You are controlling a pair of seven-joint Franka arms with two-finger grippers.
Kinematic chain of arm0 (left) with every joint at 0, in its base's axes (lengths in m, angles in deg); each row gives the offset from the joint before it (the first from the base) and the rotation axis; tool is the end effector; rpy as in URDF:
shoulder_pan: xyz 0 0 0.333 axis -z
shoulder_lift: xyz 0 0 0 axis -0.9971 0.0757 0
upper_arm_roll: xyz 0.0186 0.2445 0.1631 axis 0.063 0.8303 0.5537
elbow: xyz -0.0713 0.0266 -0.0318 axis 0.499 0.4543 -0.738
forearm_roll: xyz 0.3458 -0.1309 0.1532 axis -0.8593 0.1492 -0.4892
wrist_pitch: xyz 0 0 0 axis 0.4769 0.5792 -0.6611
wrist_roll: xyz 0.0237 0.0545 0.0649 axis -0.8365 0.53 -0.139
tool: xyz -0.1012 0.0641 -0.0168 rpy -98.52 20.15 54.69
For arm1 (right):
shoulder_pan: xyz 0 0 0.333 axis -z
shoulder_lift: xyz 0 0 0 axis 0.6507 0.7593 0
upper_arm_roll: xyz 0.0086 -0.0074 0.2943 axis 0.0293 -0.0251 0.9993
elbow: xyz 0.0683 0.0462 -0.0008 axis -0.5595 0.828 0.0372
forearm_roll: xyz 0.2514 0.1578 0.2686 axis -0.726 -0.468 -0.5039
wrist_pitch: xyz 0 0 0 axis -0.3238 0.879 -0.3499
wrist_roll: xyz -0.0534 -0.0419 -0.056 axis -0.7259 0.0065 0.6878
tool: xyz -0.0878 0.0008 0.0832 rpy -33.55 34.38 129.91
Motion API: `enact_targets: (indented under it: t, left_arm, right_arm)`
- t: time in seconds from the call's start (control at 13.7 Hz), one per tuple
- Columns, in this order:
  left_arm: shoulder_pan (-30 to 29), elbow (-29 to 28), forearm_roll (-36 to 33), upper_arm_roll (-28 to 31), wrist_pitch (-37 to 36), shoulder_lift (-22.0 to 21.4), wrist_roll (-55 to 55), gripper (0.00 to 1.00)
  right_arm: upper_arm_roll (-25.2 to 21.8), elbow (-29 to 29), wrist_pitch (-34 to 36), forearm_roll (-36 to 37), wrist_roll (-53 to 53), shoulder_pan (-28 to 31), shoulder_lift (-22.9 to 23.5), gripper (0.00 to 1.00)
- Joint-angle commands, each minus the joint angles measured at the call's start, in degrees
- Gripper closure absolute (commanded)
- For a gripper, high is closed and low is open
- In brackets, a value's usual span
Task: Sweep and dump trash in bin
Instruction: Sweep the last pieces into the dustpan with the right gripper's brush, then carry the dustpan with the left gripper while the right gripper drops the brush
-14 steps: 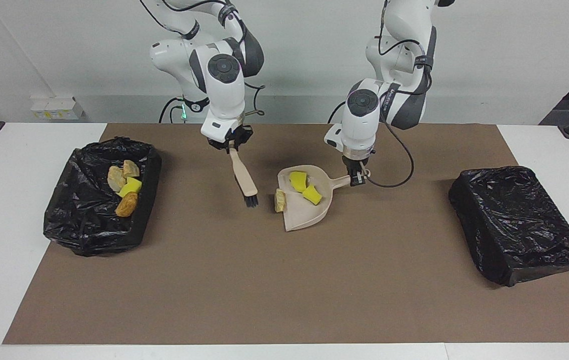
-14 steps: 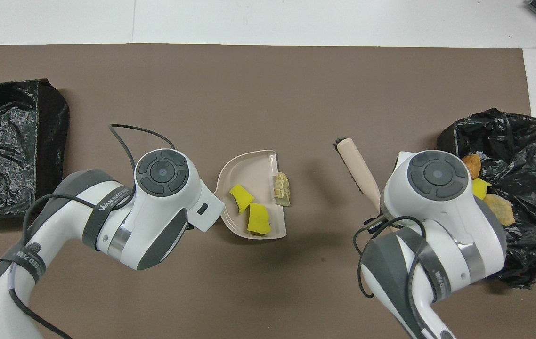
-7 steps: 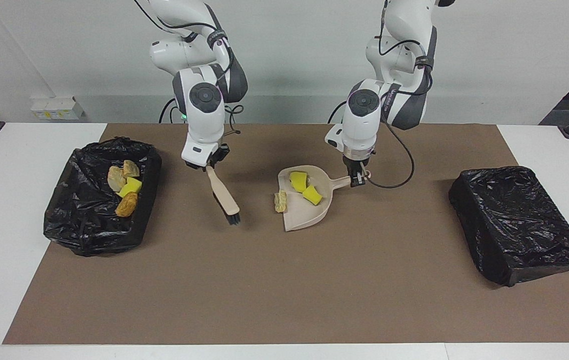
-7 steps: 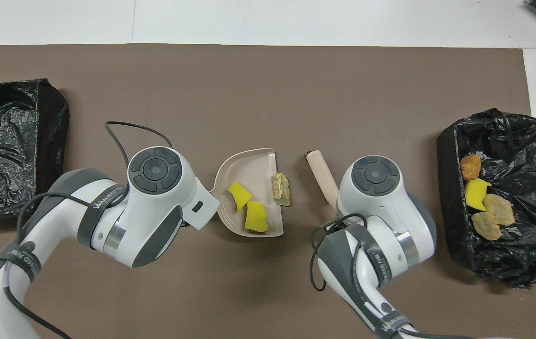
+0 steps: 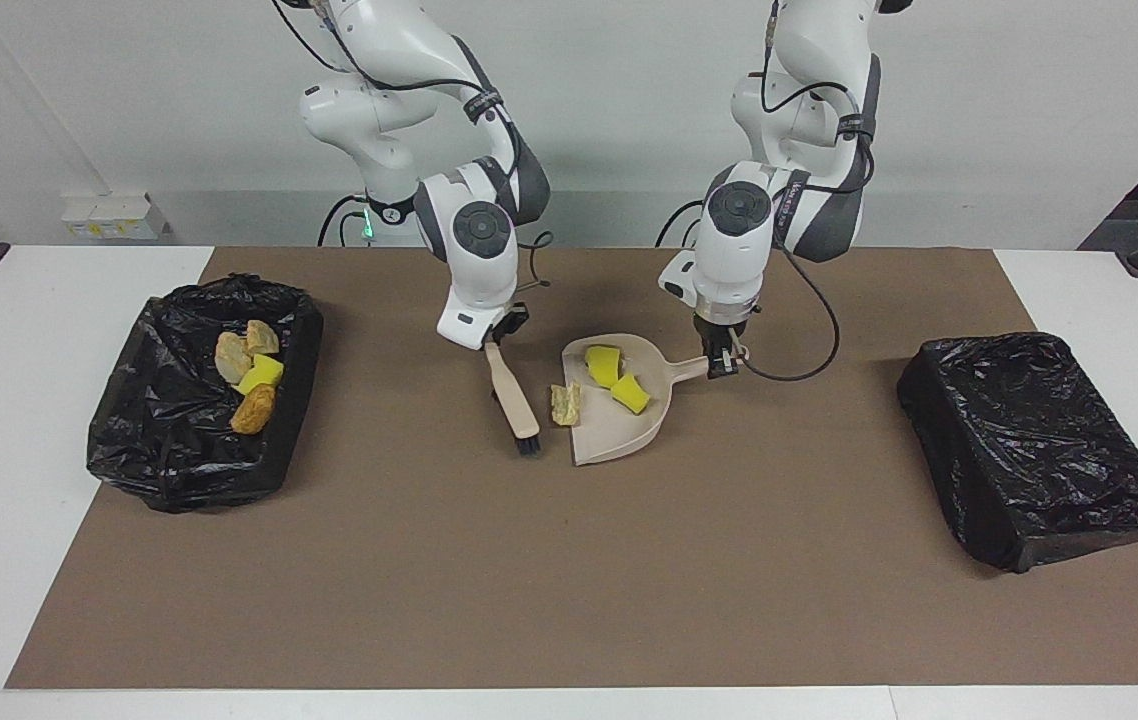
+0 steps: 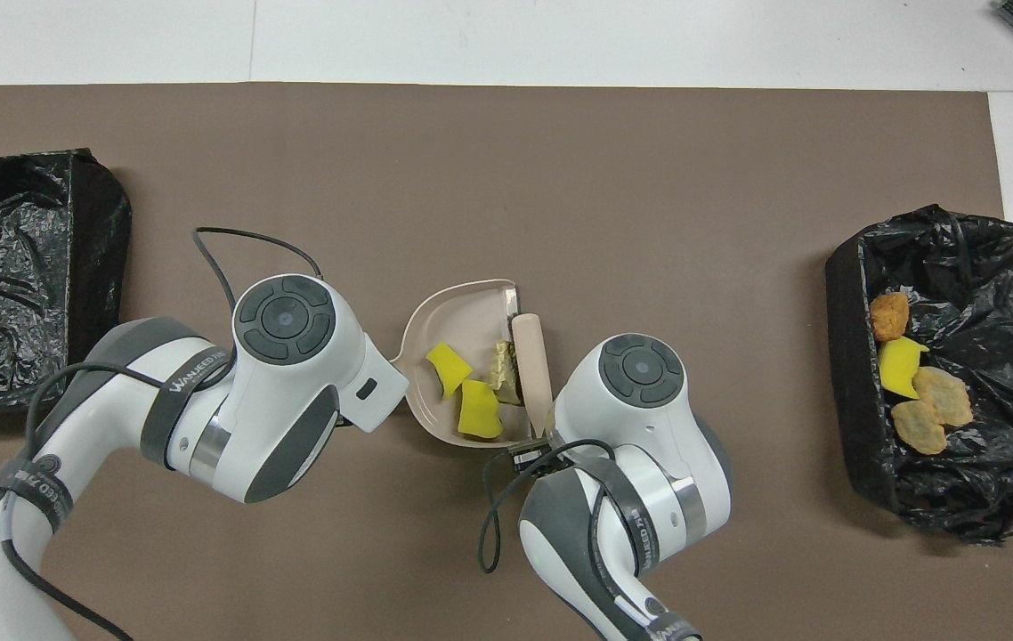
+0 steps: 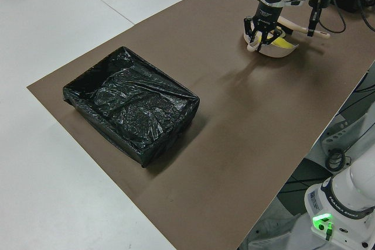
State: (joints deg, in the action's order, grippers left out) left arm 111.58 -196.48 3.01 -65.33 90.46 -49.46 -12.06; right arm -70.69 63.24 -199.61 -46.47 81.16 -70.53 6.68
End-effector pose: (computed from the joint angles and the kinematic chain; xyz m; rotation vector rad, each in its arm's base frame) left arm 0.4967 -0.2668 0.3311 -2.2146 2.1471 0.1455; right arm 0.4369 0.3191 0.2822 -2.9086 -0.2205 0.4426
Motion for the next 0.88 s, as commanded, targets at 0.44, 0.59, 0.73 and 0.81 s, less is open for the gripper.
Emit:
enact_targets:
  t: [0.44, 0.59, 0.73, 0.81]
  left_arm:
    - [-5.24, -2.24, 7.16, -0.15, 4.69, -1.21, 11.78, 1.0]
    - [-6.67, -2.24, 8.65, -0.15, 4.42, -1.91, 14.68, 1.0]
    - [-8.6, -2.24, 10.76, -0.15, 4.42, -2.17, 17.76, 1.0]
    - [-9.3, -2.24, 12.25, -0.15, 4.33, -2.7, 18.99, 1.0]
  right_arm:
    - [-0.36, -0.73, 4.83, -4.78, 2.23, -1.35, -2.64, 1.0]
    - [-0.62, -3.97, 12.04, 0.13, 2.75, -0.3, -3.52, 1.0]
    - [-0.71, -6.79, 18.28, 3.04, 2.76, 1.98, -4.67, 1.0]
    - [-0.71, -7.67, 20.57, 4.62, 2.76, 2.51, -5.02, 1.0]
